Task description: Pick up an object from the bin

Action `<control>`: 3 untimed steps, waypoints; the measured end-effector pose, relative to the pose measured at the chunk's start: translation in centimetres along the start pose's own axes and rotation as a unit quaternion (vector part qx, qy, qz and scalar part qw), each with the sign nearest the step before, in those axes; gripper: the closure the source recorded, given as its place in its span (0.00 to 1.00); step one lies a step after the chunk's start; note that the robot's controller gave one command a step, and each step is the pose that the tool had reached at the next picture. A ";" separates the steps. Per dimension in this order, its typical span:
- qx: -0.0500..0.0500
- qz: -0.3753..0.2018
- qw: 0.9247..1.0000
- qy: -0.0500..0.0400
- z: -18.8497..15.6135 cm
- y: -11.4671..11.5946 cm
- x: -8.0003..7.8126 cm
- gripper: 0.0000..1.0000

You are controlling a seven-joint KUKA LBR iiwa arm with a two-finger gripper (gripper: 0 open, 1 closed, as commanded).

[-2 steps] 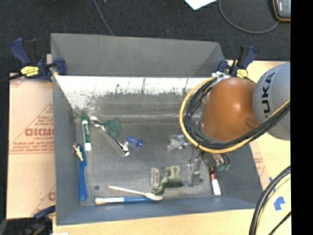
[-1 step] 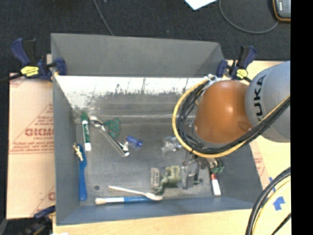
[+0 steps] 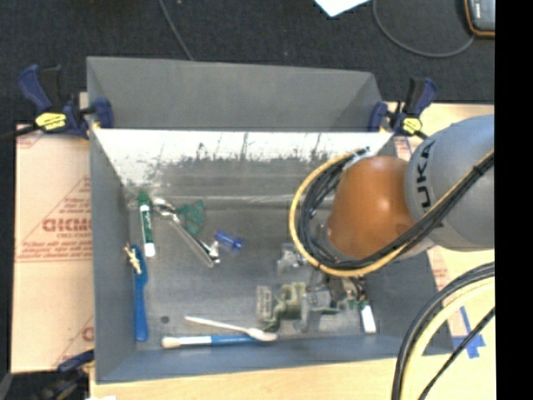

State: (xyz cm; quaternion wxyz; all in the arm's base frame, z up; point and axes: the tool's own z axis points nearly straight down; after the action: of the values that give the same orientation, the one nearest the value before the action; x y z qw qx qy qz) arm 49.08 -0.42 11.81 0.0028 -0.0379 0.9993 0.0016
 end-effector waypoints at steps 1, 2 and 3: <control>0.002 0.050 0.999 -0.007 -3.2 0.4 -0.7 0.00; 0.000 0.113 0.994 -0.002 3.3 -1.2 0.7 0.00; 0.000 0.129 0.992 -0.006 3.0 -1.7 1.7 1.00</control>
Offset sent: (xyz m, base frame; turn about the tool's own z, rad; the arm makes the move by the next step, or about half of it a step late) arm -0.0074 -0.0133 -0.0367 0.2344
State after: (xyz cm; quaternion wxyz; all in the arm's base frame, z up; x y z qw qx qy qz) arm 47.55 -2.22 8.83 0.0089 0.0908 0.9958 0.0022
